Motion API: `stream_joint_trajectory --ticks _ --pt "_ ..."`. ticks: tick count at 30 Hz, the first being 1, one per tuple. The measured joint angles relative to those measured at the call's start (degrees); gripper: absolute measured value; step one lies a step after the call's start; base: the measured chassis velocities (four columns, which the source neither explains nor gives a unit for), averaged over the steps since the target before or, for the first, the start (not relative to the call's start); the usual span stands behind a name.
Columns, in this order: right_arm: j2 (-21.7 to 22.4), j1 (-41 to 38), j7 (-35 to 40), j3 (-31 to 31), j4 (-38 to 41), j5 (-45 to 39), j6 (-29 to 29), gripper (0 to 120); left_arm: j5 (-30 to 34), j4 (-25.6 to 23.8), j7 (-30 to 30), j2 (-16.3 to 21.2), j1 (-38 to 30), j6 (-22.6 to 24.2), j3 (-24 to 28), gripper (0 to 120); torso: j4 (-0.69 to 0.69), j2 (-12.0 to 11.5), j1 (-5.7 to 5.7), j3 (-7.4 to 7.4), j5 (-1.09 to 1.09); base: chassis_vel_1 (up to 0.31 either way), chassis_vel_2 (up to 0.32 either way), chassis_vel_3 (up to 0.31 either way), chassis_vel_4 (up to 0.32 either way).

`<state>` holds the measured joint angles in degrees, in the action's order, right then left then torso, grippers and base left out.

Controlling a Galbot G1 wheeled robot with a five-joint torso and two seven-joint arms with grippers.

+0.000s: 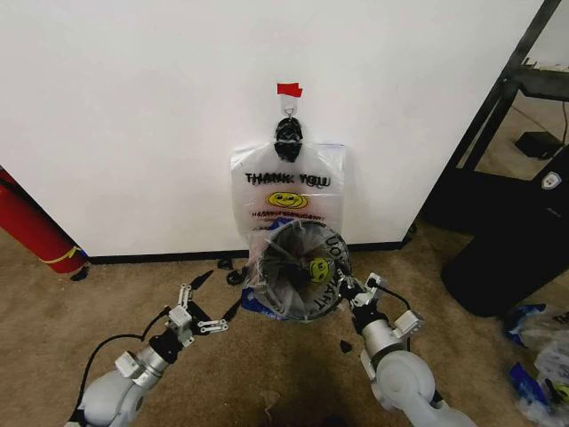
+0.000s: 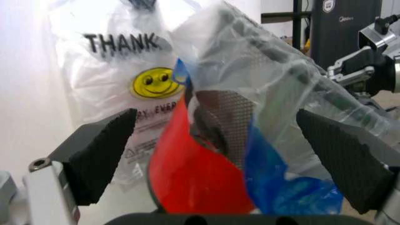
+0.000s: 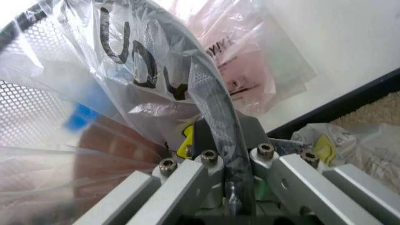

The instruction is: Pick up the garbage bag from the wall and place it over the trash bin.

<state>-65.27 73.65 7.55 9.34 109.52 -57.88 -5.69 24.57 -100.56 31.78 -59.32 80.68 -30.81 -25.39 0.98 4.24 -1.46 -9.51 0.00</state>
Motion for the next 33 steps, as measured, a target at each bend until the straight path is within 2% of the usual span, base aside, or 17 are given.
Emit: stream_joint_trajectory --ticks 10,16,33 --pt "0.3 0.0 -0.3 -1.0 0.7 -0.2 0.0 0 -3.0 5.0 -4.9 -1.4 -3.3 1.8 1.6 100 0.0 0.0 0.0 0.0 0.0 0.0 0.0 0.0 0.0" --pt "0.6 0.5 -0.3 -1.2 1.7 -0.3 0.3 0 -3.5 8.6 -5.6 -1.2 -4.8 1.9 1.8 100 0.0 0.0 0.0 0.0 -0.01 0.0 0.0 0.0 0.0" --pt "-0.2 0.6 0.0 -1.4 2.0 0.3 0.6 0 0.8 8.8 1.4 -0.1 -4.1 -1.8 0.7 100 0.0 0.0 0.0 0.0 0.0 0.0 0.0 0.0 0.0"
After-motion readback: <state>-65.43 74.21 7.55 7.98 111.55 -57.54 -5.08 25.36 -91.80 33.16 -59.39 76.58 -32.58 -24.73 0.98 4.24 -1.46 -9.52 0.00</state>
